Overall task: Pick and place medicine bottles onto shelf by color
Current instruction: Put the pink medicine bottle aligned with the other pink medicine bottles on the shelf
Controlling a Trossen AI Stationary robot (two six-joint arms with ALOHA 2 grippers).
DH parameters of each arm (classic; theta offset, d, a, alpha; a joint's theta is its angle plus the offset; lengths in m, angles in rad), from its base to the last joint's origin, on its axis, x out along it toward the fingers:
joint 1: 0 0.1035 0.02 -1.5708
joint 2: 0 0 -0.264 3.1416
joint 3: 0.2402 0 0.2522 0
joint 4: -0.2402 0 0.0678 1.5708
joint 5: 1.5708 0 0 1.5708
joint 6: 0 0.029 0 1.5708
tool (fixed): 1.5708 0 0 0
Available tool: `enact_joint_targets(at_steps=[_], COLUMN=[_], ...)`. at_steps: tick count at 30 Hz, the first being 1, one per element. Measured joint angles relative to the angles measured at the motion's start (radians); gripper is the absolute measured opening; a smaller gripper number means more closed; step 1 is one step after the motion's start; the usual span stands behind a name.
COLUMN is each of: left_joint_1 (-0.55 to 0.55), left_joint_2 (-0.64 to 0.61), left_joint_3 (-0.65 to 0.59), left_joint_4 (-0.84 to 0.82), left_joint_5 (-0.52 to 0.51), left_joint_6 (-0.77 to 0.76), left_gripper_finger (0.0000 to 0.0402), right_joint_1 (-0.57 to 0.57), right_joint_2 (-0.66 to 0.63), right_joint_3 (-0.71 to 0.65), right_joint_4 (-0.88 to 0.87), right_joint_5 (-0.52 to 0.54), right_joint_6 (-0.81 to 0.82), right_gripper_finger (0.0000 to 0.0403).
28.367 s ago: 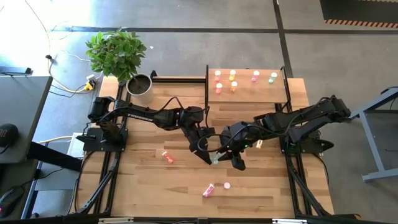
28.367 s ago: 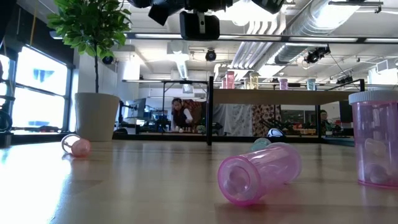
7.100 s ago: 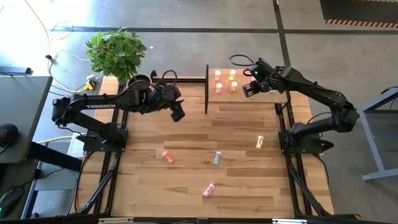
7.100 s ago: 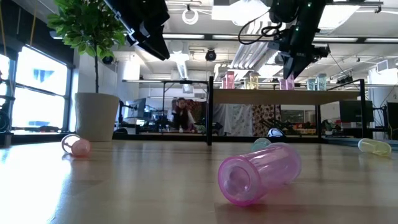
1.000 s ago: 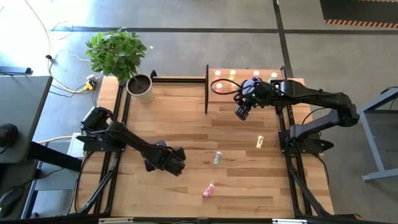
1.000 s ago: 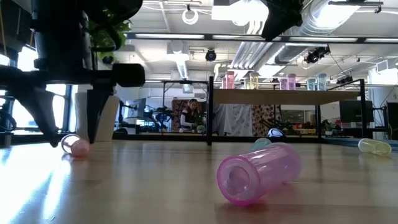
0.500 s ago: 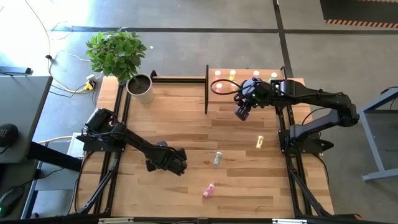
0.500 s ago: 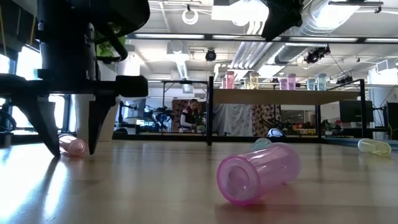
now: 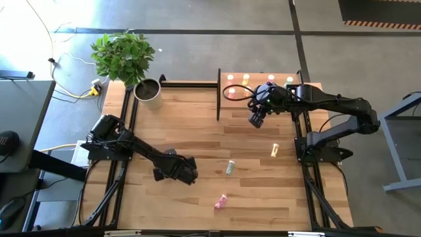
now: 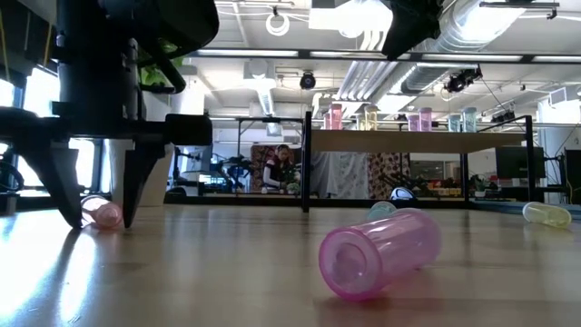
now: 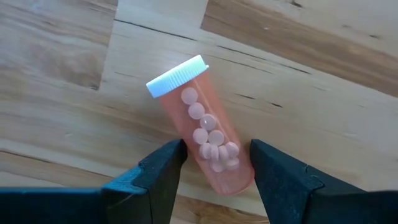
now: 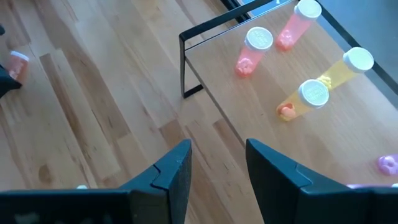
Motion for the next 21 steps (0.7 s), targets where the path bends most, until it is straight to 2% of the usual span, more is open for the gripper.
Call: enact_joint_targets(at_steps=[4,12,21], left_joint_1=[-0.008,-0.005,-0.002], left_joint_2=[-0.002,-0.016,-0.018], left_joint_3=[0.007,0.028,0.03], left_joint_4=[-0.008,-0.015,-0.007], left_joint_5=[0.015,0.044,0.024], left_joint_6=[0.031,0.0,-0.055], left_gripper_finger=[0.0184,0.0184,0.0184], right_joint_1=[0.0,0.0,0.0], right_joint_2=[0.0,0.0,0.0], right_joint_3=[0.0,0.0,0.0], right_joint_4=[0.0,0.0,-0.006], right_joint_5=[0.0,0.0,-0.026], right_joint_6=[-0.004,-0.012,-0.037], right_gripper_finger=[0.0142,0.0142,0.0142])
